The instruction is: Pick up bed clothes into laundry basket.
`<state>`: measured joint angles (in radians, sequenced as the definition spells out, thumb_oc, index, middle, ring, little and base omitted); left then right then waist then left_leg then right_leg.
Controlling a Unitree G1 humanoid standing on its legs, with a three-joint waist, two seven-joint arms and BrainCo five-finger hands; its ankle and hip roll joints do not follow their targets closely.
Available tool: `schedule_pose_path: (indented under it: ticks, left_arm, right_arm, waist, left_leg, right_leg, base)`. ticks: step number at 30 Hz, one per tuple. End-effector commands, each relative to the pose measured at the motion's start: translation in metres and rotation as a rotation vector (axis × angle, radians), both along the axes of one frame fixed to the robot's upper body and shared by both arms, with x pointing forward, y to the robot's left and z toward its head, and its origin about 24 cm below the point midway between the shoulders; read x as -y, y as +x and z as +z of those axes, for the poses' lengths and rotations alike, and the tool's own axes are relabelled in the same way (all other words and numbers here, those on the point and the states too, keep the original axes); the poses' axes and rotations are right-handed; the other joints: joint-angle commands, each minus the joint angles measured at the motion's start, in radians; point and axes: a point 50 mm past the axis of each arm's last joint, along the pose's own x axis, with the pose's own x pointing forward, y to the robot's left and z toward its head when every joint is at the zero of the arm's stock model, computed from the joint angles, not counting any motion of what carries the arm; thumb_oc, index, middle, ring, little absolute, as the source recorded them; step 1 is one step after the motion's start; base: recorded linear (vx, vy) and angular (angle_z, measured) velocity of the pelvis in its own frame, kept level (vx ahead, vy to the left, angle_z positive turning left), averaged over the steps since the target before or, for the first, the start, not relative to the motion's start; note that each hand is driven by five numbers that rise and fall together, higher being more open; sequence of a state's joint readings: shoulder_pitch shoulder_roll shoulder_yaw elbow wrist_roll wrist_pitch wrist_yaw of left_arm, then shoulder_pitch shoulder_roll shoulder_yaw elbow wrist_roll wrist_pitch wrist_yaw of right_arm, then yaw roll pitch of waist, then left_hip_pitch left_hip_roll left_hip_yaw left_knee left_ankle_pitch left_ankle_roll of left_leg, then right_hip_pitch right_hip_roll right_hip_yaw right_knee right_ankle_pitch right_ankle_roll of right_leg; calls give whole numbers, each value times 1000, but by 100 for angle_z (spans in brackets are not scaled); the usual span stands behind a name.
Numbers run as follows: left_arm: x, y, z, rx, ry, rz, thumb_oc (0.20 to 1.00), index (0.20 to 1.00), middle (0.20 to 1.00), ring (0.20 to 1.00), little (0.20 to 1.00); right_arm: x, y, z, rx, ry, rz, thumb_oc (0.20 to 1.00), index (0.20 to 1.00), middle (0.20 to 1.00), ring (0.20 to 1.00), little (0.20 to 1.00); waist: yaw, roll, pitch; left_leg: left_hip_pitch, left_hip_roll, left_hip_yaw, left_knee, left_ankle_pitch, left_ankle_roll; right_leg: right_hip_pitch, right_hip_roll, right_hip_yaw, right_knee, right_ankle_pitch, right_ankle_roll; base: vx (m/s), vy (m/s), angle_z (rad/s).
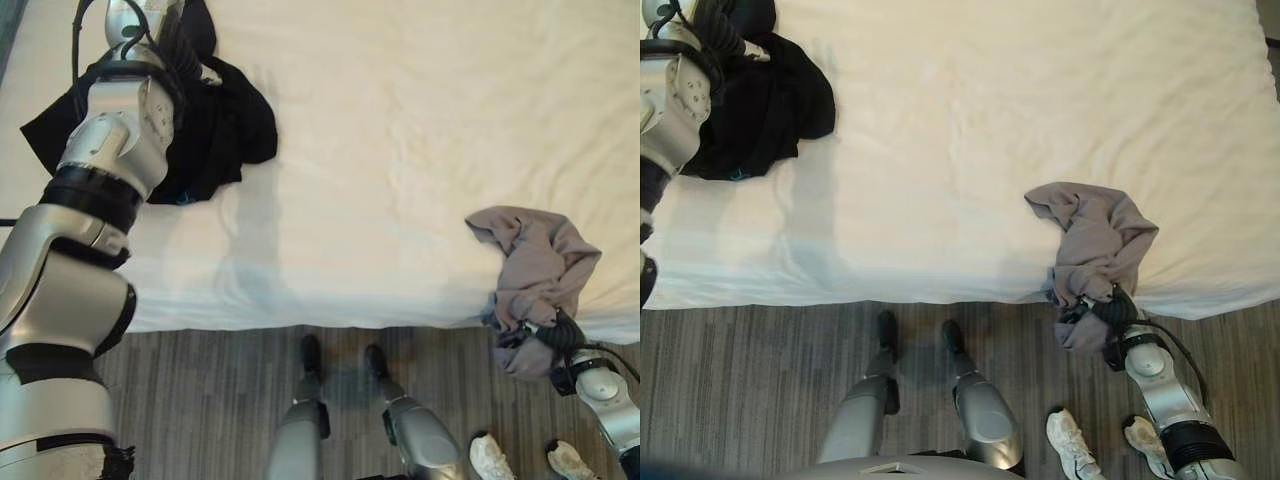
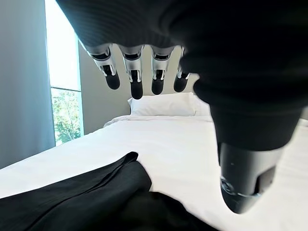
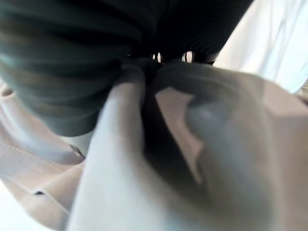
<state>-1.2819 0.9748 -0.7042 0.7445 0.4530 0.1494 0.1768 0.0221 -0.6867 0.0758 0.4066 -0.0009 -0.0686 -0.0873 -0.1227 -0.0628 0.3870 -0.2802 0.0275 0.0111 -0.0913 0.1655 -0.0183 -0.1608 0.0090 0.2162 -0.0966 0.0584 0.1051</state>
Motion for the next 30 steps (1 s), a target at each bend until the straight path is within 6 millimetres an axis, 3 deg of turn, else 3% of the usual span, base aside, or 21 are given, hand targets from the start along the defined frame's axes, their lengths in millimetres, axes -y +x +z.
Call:
schedule_pose_path:
  ticks: [1,6,12,20,21,23,27,29,30]
  left_arm:
    - [-42,-13,-6,-50,-19,127,1000,1000,1000,1000,1000]
    - [-62,-6,-42,-212,-62,249,1000,1000,1000,1000,1000]
    - [-45,0,-48,-172,-90,155,1000,1000,1000,1000,1000]
    - [-47,-2,-55,-187,-144,133,1000,1000,1000,1000,1000]
    - [-7,17,-98,-226,-463,-31,771,771,771,771,771]
    - [-5,16,-114,-246,-566,-64,200,200,200,200,200]
    - [9,6,-134,-233,-668,-213,200,200,200,200,200]
    - [12,-18,-164,-153,-940,-367,200,200,200,200,200]
    - [13,-27,-180,-164,-994,-381,200,200,200,200,200]
  right_arm:
    - [18,-7,15,39,-46,-41,200,200,200,200,200]
    - [12,2,24,57,-51,16,200,200,200,200,200]
    - [8,7,26,72,-54,31,200,200,200,200,200]
    - [6,5,23,62,-62,30,200,200,200,200,200]
    - [-12,8,9,51,-15,27,200,200,200,200,200]
    - [-16,6,4,35,-11,34,200,200,200,200,200]
    - [-20,2,1,27,-3,52,200,200,200,200,200]
    - [-17,0,1,40,19,34,200,200,200,200,200]
    - [-18,0,4,57,23,40,200,200,200,200,200]
  waist:
    - [48,-25,-24]
    - [38,-26,-17]
    - [36,-35,0]
    - [36,-45,24]
    - [38,-67,71]
    - [33,-55,64]
    - [41,-51,54]
    - [59,-43,51]
    - [63,-40,48]
  left_leg:
    - [4,-2,-38,5,-20,-34]
    - [-8,-1,-45,4,-16,-35]
    - [-31,-2,-52,4,-11,-35]
    - [-67,-2,-62,4,-6,-40]
    - [-105,-5,-83,4,1,-46]
    - [-119,-5,-89,4,7,-48]
    - [-108,-6,-89,4,1,-47]
    - [-94,-10,-88,4,-4,-46]
    - [-90,-12,-88,4,-6,-46]
  right_leg:
    - [21,-42,-53,9,-34,45]
    - [13,-39,-56,9,-31,46]
    - [-10,-39,-62,9,-24,46]
    - [-45,-40,-72,9,-10,46]
    - [-75,-39,-68,9,-6,44]
    - [-86,-37,-71,9,-2,46]
    - [-77,-38,-62,9,-12,45]
    - [-62,-41,-59,9,-21,42]
    - [-60,-42,-58,9,-21,40]
  base:
    - [0,-18,6]
    - [-5,-4,11]
    - [1,0,1]
    - [-10,-10,6]
    - [-2,-41,3]
    - [-3,-9,22]
    - [6,5,6]
    - [-7,24,-7]
    - [-6,20,-10]
